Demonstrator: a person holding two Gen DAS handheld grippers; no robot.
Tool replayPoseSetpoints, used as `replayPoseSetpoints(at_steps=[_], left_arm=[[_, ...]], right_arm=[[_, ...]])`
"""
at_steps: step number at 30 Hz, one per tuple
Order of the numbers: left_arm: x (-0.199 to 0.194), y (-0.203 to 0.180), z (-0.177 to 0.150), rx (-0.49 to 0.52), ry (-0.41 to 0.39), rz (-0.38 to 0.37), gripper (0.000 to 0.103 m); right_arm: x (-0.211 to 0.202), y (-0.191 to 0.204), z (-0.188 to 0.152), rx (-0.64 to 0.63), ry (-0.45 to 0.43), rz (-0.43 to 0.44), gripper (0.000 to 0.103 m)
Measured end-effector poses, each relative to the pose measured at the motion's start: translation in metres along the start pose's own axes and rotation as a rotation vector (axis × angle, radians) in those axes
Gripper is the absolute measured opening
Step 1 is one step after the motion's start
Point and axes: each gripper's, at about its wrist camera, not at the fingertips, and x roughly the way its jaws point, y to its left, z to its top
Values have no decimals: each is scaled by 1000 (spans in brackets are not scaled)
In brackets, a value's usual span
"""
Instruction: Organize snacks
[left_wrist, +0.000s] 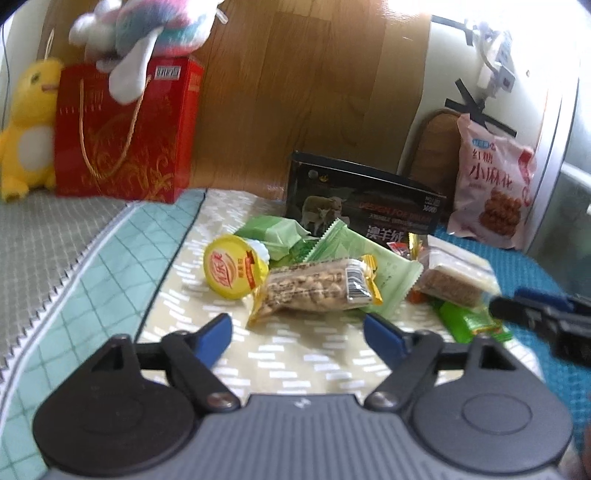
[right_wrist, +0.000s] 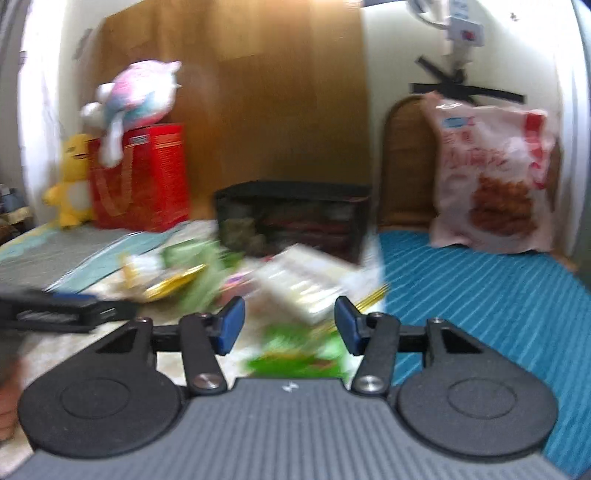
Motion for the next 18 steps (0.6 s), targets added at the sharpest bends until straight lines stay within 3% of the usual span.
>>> replayPoseSetpoints(at_steps=[1, 3, 5, 10, 11, 12, 13, 14, 15, 18], left_arm=[[1, 3, 1, -16, 10, -17, 72], [4, 7, 1, -42, 28, -44, 67], [6, 10, 2, -62, 40, -61, 67], [8, 13, 1, -81, 46, -75, 67], [8, 13, 1, -81, 46, -75, 67], [8, 13, 1, -81, 45, -75, 67], [8, 13, 1, -83, 44, -76, 67], [8, 13, 1, -85, 42, -77, 67], [8, 14, 1, -89, 42, -80, 67], [7, 17, 1, -104, 41, -91, 67]], right_arm=[[5, -9, 4, 25, 9, -13, 61], [18, -27, 10, 83, 47, 21, 84], [31, -36, 13, 108, 81, 53, 94], [59, -45, 22, 136, 114, 114, 93], [66, -46, 24, 150, 136, 129, 87], [67, -45, 25, 147, 147, 124, 70], [66, -42, 26, 133, 153, 149, 68], [61, -36, 26, 110, 144, 143, 61], [55, -30, 26, 66, 133, 128, 46], [26, -6, 20, -60, 77, 98, 20]])
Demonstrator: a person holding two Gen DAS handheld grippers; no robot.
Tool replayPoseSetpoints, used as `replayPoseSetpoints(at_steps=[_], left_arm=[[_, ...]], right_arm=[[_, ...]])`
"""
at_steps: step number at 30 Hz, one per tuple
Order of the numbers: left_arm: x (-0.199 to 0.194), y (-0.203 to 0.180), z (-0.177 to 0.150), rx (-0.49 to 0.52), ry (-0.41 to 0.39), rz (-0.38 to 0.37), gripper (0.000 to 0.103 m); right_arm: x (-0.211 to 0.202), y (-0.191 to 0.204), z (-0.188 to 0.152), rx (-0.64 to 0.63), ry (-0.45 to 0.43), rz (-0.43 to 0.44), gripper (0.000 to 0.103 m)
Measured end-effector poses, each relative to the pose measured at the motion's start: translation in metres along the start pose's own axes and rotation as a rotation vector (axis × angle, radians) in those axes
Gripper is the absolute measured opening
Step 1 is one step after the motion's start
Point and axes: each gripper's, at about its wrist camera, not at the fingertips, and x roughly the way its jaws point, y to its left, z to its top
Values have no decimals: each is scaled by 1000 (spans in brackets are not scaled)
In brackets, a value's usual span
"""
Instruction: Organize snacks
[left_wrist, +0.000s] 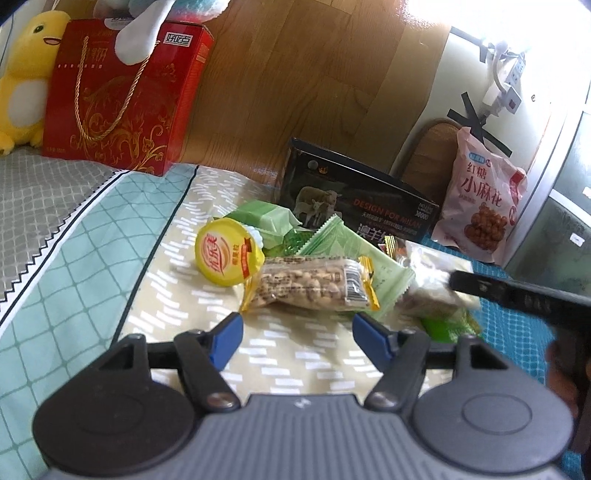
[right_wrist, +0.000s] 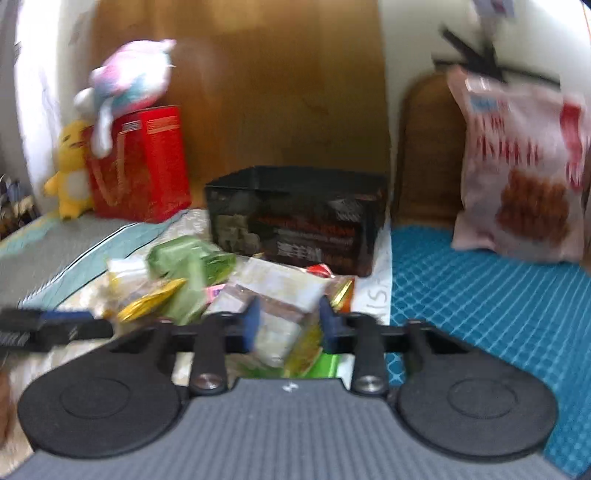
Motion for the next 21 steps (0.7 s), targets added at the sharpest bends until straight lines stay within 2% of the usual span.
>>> replayPoseSetpoints(at_steps=[4, 8, 13, 16, 17, 21], left_arm=[[-2, 8, 3, -44, 1, -32, 67], [-4, 14, 6, -92, 2, -80, 67], [-21, 17, 7, -110, -24, -112, 67], [-34, 25, 9, -109, -25, -96, 67], [-38, 28, 9, -111, -20, -96, 67], [-46, 33, 7, -110, 20, -127, 67]], right_arm=[[-28, 32, -14, -105, 15, 71, 20], [-35, 68, -29, -154, 67, 251, 19], [-33, 108, -35, -209, 82, 373, 22], [-38, 101, -31, -189, 78, 371, 27], [-41, 96, -30, -168, 72, 360, 33], [-56, 65, -30, -93, 29, 274, 35]])
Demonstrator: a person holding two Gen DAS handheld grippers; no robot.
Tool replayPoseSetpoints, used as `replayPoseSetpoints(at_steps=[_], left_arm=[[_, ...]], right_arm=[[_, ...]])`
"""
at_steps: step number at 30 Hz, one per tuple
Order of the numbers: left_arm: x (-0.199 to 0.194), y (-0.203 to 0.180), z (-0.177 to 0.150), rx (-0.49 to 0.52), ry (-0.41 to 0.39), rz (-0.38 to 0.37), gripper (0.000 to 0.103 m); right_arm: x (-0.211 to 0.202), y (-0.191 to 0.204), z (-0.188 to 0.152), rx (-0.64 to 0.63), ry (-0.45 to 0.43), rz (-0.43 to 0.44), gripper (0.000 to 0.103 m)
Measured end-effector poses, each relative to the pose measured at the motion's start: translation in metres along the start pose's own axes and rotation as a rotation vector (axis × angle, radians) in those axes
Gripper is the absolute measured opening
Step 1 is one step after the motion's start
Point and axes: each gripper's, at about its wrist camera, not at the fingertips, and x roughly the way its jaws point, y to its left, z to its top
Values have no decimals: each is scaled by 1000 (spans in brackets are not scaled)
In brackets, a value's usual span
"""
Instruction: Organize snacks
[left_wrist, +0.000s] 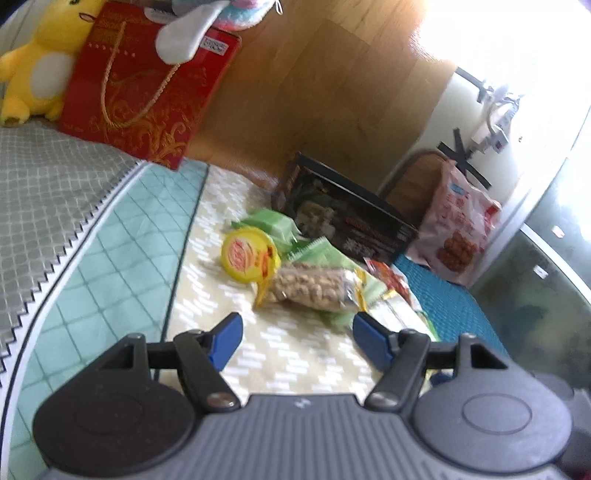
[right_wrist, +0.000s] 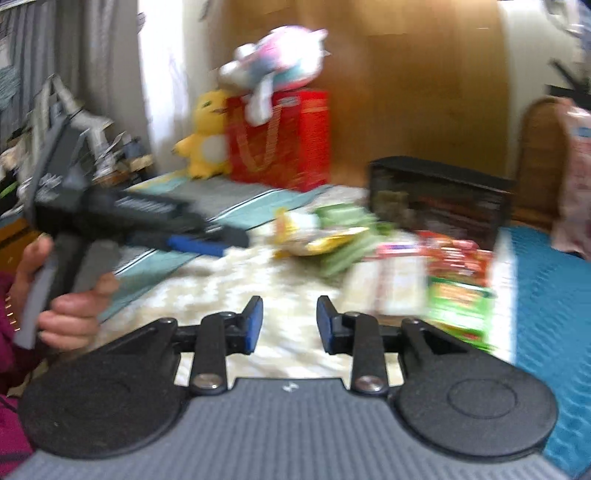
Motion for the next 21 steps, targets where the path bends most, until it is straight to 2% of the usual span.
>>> replayPoseSetpoints(at_steps=[1, 3, 4, 6, 10, 11, 14, 15, 17, 18, 20, 21], left_arm=[[0, -1, -1, 1, 15, -20, 67], [2, -6, -3, 9, 44, -60, 67], [4, -10, -3, 15, 56, -78, 67], [11, -18, -4, 21, 80, -110, 67], [32, -39, 0, 41, 144, -163, 67], [38, -45, 1, 53, 159, -174, 65], [61, -59, 3, 69, 212, -169, 50], [70, -59, 4, 62, 232, -165, 44], [89, -57, 3, 25, 286, -171, 37], [93, -55, 1, -2, 294, -181, 38], [95, -53, 1, -43, 299, -225, 33], [94, -54, 2, -48, 305, -257, 28]], right_arm=[[-4, -6, -2, 13, -12, -22, 37], [-11, -18, -8, 31, -22, -67, 50], [-11, -23, -10, 32, -19, -100, 52], [-4, -31, -12, 11, 4, -148, 52], [10, -39, -19, -23, 62, -157, 52], [14, -41, -21, -29, 83, -162, 52], [25, -47, -24, -12, 119, -152, 51], [26, -51, -24, 10, 107, -138, 39], [27, -52, -20, 35, 97, -137, 27], [27, -52, -18, 39, 84, -142, 18], [24, -48, -13, 49, 58, -121, 8], [20, -44, -10, 39, 36, -104, 8]])
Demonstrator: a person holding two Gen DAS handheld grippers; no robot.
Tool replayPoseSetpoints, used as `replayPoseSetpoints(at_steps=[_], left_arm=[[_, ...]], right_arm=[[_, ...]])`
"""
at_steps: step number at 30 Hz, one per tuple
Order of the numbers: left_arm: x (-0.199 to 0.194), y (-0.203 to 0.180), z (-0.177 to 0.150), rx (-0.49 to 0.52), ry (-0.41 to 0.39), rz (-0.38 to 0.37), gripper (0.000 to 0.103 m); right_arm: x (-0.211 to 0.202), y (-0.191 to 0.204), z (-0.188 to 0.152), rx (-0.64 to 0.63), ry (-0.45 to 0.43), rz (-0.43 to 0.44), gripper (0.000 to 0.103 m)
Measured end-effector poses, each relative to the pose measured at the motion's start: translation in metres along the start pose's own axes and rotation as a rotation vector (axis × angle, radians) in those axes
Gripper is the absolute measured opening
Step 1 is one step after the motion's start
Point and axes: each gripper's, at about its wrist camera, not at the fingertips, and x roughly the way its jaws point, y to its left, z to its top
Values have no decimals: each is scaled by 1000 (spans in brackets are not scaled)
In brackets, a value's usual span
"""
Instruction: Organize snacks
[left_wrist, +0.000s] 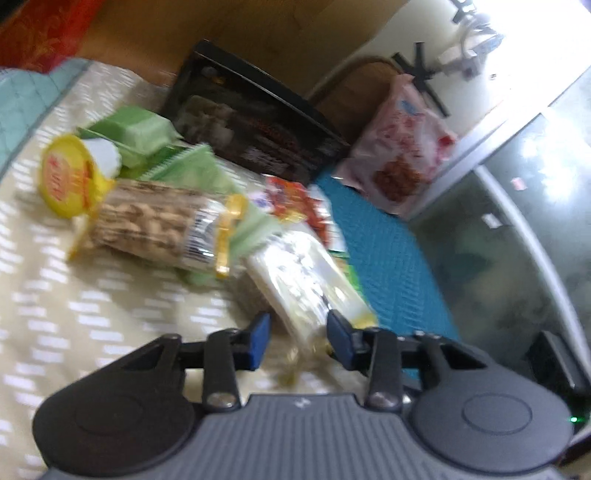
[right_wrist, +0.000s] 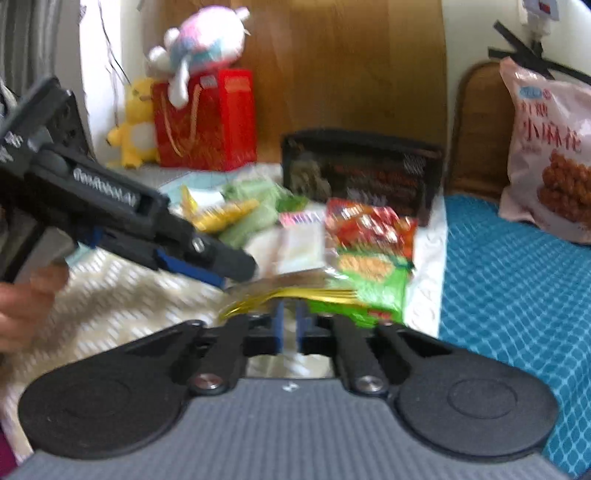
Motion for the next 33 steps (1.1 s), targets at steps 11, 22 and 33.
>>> replayPoseSetpoints(at_steps=[11, 22, 33], left_arm=[[-49, 0, -30, 53, -40, -19, 19], [-31, 7, 3, 7, -68, 48, 20], [-1, 4, 8, 1, -32, 66, 20]], right_arm=[[-12, 24, 26, -120, -93, -10, 28], [1, -60, -9, 508, -16, 66, 52], [-9, -47, 10, 484, -74, 81, 27]])
